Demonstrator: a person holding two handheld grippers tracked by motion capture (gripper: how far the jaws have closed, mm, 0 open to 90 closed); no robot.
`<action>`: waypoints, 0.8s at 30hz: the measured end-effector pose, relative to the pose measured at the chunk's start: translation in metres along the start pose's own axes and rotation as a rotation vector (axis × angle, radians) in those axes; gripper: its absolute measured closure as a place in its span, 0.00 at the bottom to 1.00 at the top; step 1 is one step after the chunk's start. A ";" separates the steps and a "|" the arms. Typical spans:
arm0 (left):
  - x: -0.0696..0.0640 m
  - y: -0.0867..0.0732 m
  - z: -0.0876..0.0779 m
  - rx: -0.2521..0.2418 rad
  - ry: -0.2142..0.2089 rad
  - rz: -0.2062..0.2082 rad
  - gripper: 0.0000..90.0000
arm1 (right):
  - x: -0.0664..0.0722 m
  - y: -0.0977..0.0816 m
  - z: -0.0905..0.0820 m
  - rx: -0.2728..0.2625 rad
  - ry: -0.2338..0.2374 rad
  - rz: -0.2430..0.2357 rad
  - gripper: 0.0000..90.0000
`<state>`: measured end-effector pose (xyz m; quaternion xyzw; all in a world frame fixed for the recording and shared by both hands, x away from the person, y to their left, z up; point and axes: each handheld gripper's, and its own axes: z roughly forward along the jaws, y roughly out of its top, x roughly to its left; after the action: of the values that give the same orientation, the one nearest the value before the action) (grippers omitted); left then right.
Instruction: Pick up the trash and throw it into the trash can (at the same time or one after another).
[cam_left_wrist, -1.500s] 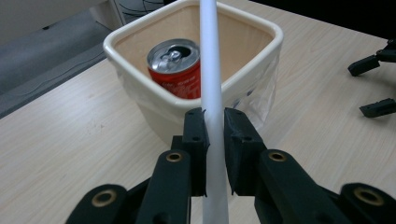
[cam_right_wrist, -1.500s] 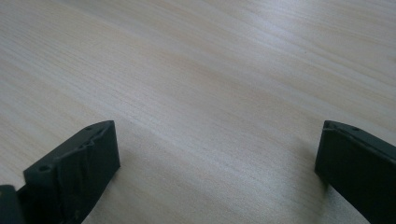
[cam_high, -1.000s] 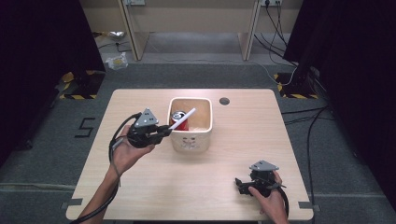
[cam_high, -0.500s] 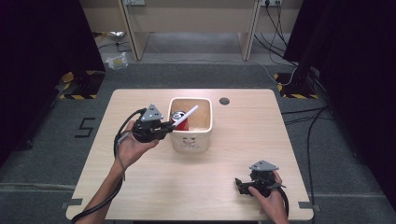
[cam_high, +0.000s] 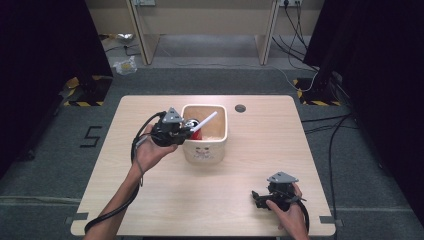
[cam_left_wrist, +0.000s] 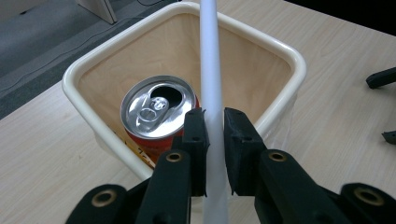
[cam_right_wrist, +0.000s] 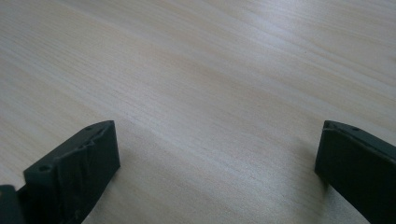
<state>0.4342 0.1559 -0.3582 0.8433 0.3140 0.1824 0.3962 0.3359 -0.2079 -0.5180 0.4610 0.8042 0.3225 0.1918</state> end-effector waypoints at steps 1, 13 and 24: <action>0.000 0.001 0.001 0.002 -0.002 0.001 0.88 | 0.000 0.000 0.000 0.000 0.000 0.000 0.00; -0.002 0.009 0.015 0.034 -0.016 0.005 0.88 | 0.000 0.000 0.000 0.000 0.000 0.000 0.00; -0.004 0.012 0.019 0.055 -0.015 0.015 0.87 | 0.000 0.000 0.000 0.000 0.000 -0.001 0.00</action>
<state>0.4460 0.1366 -0.3603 0.8577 0.3094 0.1701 0.3737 0.3359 -0.2079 -0.5180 0.4606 0.8044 0.3226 0.1918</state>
